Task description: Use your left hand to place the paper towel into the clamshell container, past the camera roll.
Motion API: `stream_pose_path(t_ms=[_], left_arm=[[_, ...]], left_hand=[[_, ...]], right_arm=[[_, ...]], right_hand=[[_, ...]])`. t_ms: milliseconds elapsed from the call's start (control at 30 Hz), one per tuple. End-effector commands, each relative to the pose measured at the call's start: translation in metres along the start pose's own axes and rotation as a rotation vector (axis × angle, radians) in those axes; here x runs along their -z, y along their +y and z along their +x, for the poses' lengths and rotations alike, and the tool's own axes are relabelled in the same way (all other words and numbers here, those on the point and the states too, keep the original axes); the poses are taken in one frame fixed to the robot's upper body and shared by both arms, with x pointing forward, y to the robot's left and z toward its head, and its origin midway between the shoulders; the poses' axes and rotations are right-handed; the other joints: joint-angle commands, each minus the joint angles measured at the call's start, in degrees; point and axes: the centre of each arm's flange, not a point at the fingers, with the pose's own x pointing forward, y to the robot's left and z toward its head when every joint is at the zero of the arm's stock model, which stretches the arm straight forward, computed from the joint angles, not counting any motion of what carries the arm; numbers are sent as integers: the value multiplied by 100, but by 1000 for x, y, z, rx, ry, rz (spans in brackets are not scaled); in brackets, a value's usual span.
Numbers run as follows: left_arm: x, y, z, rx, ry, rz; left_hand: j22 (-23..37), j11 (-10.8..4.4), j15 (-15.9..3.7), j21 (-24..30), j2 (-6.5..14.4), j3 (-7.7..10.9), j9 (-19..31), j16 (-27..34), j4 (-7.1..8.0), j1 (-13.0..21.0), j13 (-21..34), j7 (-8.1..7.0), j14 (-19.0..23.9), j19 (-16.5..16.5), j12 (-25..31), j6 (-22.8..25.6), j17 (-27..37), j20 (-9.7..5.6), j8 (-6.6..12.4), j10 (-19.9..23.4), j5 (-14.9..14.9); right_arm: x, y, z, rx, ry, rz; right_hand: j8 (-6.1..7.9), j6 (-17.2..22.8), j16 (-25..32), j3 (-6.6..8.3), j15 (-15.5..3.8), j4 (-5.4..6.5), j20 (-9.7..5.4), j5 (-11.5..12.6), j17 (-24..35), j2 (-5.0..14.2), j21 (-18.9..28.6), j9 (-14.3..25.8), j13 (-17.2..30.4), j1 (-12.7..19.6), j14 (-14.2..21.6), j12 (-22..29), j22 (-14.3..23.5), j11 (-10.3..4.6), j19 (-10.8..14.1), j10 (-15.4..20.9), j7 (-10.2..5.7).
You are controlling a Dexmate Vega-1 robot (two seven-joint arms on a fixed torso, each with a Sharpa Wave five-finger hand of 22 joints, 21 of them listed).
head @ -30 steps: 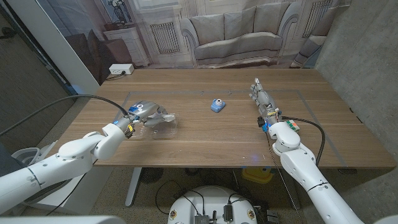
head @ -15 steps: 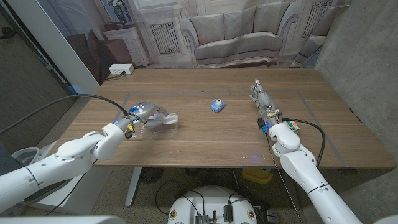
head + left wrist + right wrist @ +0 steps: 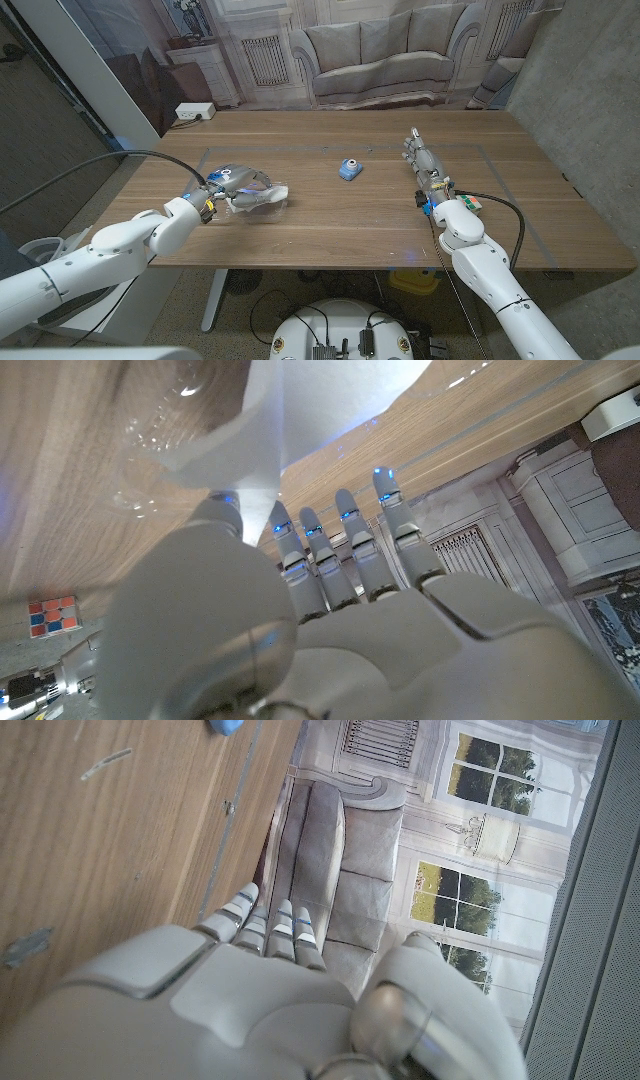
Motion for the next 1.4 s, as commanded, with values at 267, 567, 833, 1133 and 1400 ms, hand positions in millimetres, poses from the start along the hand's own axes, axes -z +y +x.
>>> stream_pose_path(t_ms=[267, 567, 833, 1133, 1400], left_arm=[[1, 1, 0, 8, -3, -30], [1, 5, -1, 2, 1, -32], [1, 11, -2, -10, 8, -27], [3, 21, -4, -46, 16, -30], [3, 27, -5, -75, 15, -30]], left_hand=[[17, 97, -259, -137, -16, -233, 14, 74, 402, -663, -77, -24, -96, -109, 54, -353, -83, 68, -189, -170, 117], [18, 158, -215, -194, -63, -386, 29, 91, 572, -1003, -113, -36, -119, -115, 64, -502, -125, 107, -266, -244, 160], [19, 162, -201, -218, -64, -425, 34, 98, 615, -1096, -126, -46, -122, -124, 77, -519, -142, 123, -278, -243, 184], [20, 168, -205, -239, -53, -454, 38, 117, 642, -1165, -142, -32, -92, -117, 93, -520, -163, 139, -285, -233, 214], [20, 168, -229, -253, -45, -471, 40, 127, 651, -1202, -155, -21, -74, -104, 103, -498, -179, 133, -280, -225, 236]], right_arm=[[-2, -1, -3, -5, -1, -1], [-3, -3, -4, -4, -5, -1], [-4, -4, -4, -6, -8, -3], [-3, -4, -6, -3, -11, -2], [-4, -5, -10, 6, -14, -2]], right_hand=[[4, 33, 6, 7, 15, -17, -43, -15, 10, 42, -23, 12, 14, 13, 69, 4, 33, 3, 70, 22, -16], [2, 30, 7, 7, 15, -23, -38, -16, 10, 47, -26, 12, 15, 18, 78, 3, 33, 5, 71, 22, -17], [3, 32, 5, 10, 9, -29, -33, -16, 9, 53, -28, 12, 15, 25, 79, 4, 33, 10, 72, 28, -26], [4, 34, 2, 11, 16, -36, -26, -17, 9, 58, -29, 12, 15, 32, 77, 5, 33, 6, 76, 31, -31], [5, 38, 1, 12, 15, -41, -25, -18, 8, 61, -31, 13, 16, 37, 76, 7, 33, 7, 76, 38, -35]])
